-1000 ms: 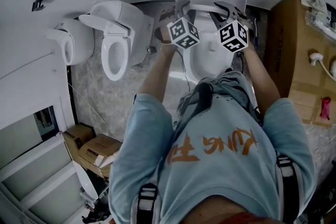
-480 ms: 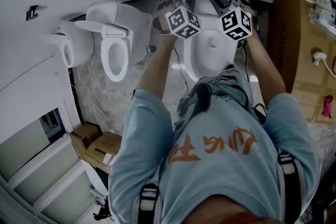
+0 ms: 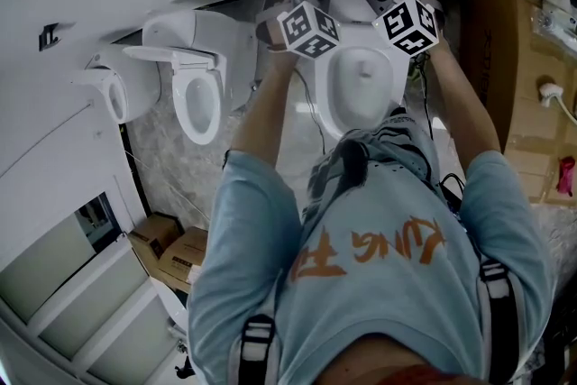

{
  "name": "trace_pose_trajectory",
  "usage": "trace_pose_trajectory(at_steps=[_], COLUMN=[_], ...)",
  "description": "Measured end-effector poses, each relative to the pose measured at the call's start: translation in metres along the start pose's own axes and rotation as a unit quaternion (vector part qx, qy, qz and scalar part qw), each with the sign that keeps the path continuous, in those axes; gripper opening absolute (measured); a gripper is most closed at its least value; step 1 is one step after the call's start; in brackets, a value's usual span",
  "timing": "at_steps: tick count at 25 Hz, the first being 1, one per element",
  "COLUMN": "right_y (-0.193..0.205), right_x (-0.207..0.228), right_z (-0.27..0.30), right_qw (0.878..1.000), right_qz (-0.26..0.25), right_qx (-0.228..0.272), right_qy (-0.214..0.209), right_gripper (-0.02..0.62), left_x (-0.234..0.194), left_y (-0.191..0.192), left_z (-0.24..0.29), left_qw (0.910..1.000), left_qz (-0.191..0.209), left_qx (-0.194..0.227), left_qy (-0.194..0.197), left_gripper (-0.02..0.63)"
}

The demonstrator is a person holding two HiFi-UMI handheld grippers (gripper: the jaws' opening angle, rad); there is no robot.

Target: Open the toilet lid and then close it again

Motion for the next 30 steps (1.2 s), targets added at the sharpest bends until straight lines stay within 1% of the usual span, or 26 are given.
trace_pose_trajectory(at_steps=[4, 8, 9, 12, 16, 21, 25, 30], right_y=[0.003, 0.004, 0.004, 0.004, 0.003, 0.004, 0.006, 0.007], right_x=[-0.003, -0.004, -0.005, -0.010, -0.020, -0.037, -0.058, -0.088], right_z=[-0.004, -0.007, -0.007, -0.011, -0.020, -0.035, -0.051, -0.069], right_qw=[1.000, 1.000, 1.000, 1.000, 1.000, 0.999, 0.999, 0.999], right_qz=[0.004, 0.005, 0.002, -0.006, -0.013, -0.019, -0.017, -0.026], right_qx=[0.003, -0.008, -0.013, -0.019, -0.021, -0.017, -0.009, -0.012], right_qy=[-0.002, 0.001, -0.001, -0.007, -0.016, -0.022, -0.029, -0.038], right_gripper=[0.152, 0.171, 0.152, 0.146, 0.136, 0.124, 0.115, 0.115], left_x=[0.004, 0.005, 0.006, 0.011, 0.019, 0.033, 0.048, 0.070], left_y=[0.000, 0.000, 0.000, 0.001, 0.006, 0.014, 0.024, 0.039], left_z=[-0.003, -0.006, -0.006, -0.010, -0.021, -0.038, -0.056, -0.080], left_qw=[1.0000, 0.9997, 0.9996, 0.9994, 0.9994, 0.9994, 0.9995, 0.9996], left_qz=[-0.002, -0.009, -0.005, 0.011, 0.005, 0.010, 0.015, 0.013], left_qx=[-0.001, -0.011, -0.017, -0.027, -0.026, -0.027, -0.025, -0.024], left_qy=[0.004, 0.018, 0.020, 0.017, 0.021, 0.017, 0.009, 0.011], left_gripper=[0.156, 0.155, 0.161, 0.160, 0.166, 0.167, 0.133, 0.133])
Point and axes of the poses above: the fingertips, and each gripper's own axes: z forward along the fingers, x to its right, y out of its underside, the point moved 4 cm from there along -z, backward along the fingers, and after that the axes turned 14 degrees about -x, right-handed, at the moved point
